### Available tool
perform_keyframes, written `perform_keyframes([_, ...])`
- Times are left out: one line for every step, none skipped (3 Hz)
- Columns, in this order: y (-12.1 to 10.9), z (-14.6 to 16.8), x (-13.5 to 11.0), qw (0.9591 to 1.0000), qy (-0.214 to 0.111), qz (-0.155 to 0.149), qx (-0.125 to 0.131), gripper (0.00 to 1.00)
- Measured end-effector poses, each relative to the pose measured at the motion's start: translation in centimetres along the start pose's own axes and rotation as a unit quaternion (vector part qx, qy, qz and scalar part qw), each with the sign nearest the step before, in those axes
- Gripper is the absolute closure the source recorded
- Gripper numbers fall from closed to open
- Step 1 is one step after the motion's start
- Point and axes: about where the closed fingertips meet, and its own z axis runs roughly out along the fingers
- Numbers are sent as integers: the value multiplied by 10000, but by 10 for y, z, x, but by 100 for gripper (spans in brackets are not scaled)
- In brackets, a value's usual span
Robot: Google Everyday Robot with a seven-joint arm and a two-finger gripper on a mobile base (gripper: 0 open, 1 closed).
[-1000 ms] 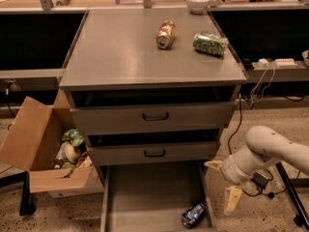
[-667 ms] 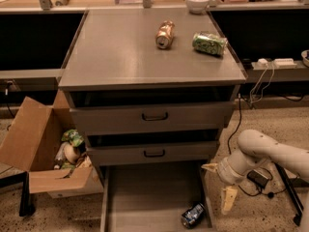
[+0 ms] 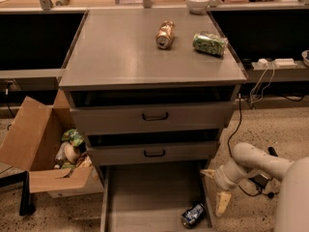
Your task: Pick pepsi can from bottom drawer and place on counter
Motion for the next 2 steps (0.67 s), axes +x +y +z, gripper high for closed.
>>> perform_keyframes([-7,38,15,9994,333,59,-42,0])
perform_keyframes([-16,75,28,9981,594,170,9,0])
